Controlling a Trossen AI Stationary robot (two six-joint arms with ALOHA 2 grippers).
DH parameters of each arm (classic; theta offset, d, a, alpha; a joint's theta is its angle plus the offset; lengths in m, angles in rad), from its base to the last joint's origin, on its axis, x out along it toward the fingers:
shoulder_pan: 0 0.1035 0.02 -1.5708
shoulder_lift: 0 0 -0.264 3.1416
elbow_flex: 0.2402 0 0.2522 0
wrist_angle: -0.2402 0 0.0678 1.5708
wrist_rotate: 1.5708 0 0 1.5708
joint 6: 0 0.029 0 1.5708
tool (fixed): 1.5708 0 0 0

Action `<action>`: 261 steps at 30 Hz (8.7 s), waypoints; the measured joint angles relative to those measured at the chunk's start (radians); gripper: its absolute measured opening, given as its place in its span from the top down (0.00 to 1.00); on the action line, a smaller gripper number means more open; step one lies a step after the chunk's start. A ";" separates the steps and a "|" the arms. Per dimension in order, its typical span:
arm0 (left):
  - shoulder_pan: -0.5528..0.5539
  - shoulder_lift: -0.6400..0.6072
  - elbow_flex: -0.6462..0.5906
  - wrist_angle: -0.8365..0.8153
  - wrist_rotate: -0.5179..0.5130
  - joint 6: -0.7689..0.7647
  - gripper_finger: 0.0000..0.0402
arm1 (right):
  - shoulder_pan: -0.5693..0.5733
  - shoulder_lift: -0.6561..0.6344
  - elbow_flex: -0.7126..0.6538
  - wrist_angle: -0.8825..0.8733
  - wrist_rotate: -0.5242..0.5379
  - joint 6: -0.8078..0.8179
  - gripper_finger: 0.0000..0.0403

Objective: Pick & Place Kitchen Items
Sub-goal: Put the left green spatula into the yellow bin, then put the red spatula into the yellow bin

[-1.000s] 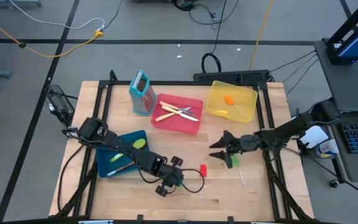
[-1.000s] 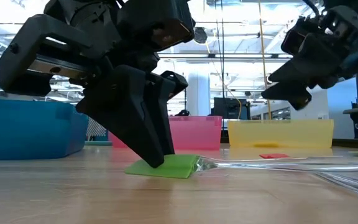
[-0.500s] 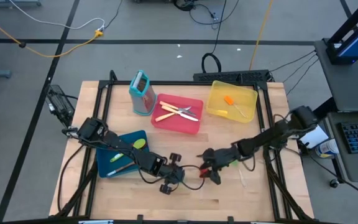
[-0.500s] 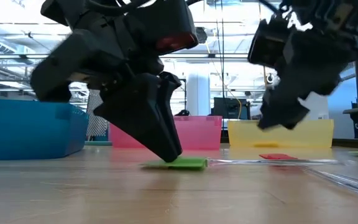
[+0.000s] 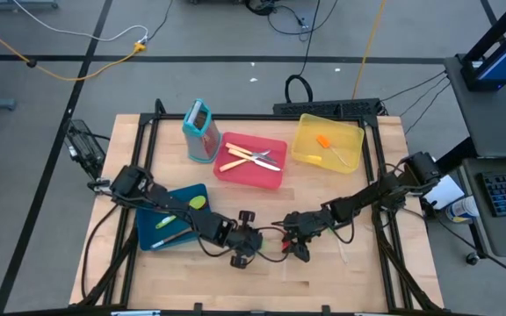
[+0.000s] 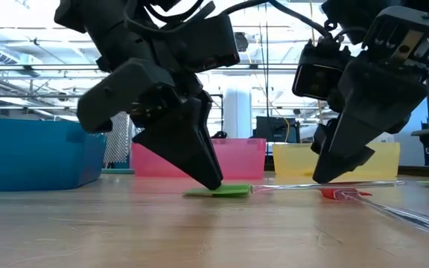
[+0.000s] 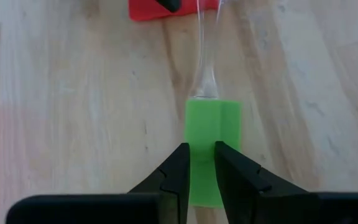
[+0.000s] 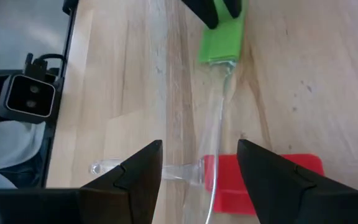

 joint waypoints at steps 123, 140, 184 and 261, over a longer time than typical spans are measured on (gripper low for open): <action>0.126 -0.129 0.001 0.287 0.072 -0.018 0.83 | -0.058 -0.172 -0.005 -0.248 0.139 -0.340 0.98; 0.085 -0.137 0.000 0.262 0.077 -0.039 0.83 | -0.158 -0.686 -0.005 -0.759 1.255 -0.427 0.98; 0.081 -0.137 0.000 0.301 0.078 -0.217 0.83 | -1.094 -0.527 -0.360 -0.165 0.418 -0.725 0.83; -0.009 0.231 0.001 0.500 -0.157 -0.272 0.63 | 0.139 0.115 -0.231 0.558 0.241 -0.397 0.45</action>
